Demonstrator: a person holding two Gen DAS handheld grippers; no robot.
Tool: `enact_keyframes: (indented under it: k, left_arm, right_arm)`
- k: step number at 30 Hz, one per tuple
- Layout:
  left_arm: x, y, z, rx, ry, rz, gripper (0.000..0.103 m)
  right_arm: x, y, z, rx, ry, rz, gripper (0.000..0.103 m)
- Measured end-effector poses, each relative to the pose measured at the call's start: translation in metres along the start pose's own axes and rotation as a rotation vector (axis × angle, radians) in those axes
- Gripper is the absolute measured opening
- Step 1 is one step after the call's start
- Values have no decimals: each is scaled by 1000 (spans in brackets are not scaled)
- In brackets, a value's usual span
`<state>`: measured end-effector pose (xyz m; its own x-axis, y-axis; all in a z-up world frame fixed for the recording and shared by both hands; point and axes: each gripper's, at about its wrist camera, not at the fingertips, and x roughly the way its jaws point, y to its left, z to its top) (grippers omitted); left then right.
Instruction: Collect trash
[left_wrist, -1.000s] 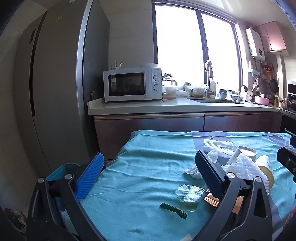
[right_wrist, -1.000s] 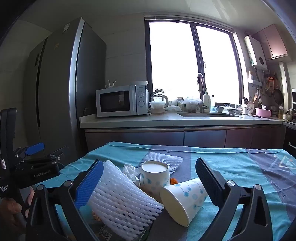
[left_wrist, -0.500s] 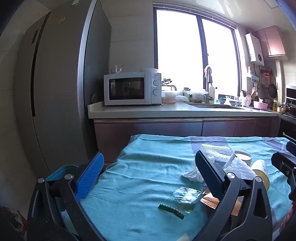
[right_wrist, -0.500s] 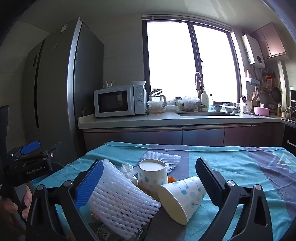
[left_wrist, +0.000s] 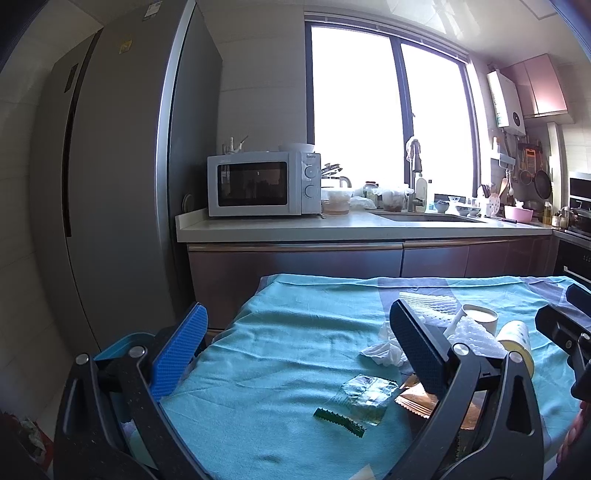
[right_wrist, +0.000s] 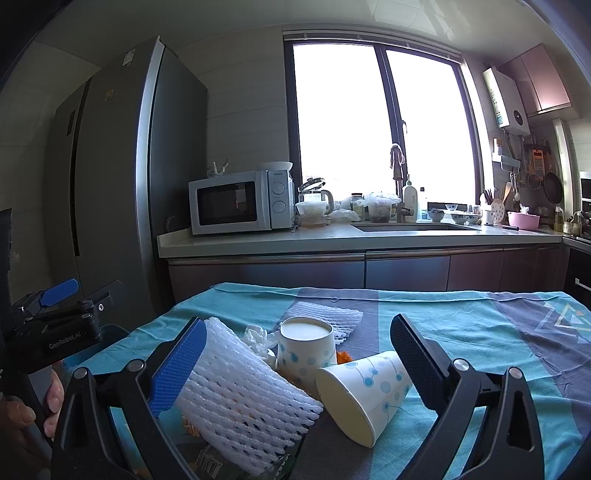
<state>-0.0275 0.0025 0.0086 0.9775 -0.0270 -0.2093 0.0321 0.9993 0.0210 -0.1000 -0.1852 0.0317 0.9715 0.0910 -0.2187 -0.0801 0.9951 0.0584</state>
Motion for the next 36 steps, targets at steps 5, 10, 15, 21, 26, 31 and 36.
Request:
enact_keyframes:
  k: [5, 10, 15, 21, 26, 31, 36]
  left_arm:
    - [-1, 0, 0, -1, -3, 3, 97]
    - [0, 1, -1, -5, -2, 4, 97]
    - [-1, 2, 0, -7, -3, 1, 97]
    - [-1, 2, 0, -9, -4, 1, 97]
    - [-1, 3, 0, -10, -5, 0, 97]
    - [-1, 3, 0, -10, -4, -1, 97]
    - [-1, 3, -1, -11, -2, -3, 97]
  right_arm:
    - [-1, 0, -1, -1, 0, 1, 96]
    - [-2, -1, -1, -1, 0, 6, 96]
    - [-3, 0, -1, -3, 4, 12, 96]
    - [-5, -1, 0, -6, 4, 20, 96]
    - [-5, 0, 1, -6, 7, 26, 96]
    - [-7, -2, 1, -7, 8, 33, 96]
    - [-7, -3, 1, -6, 16, 43, 96]
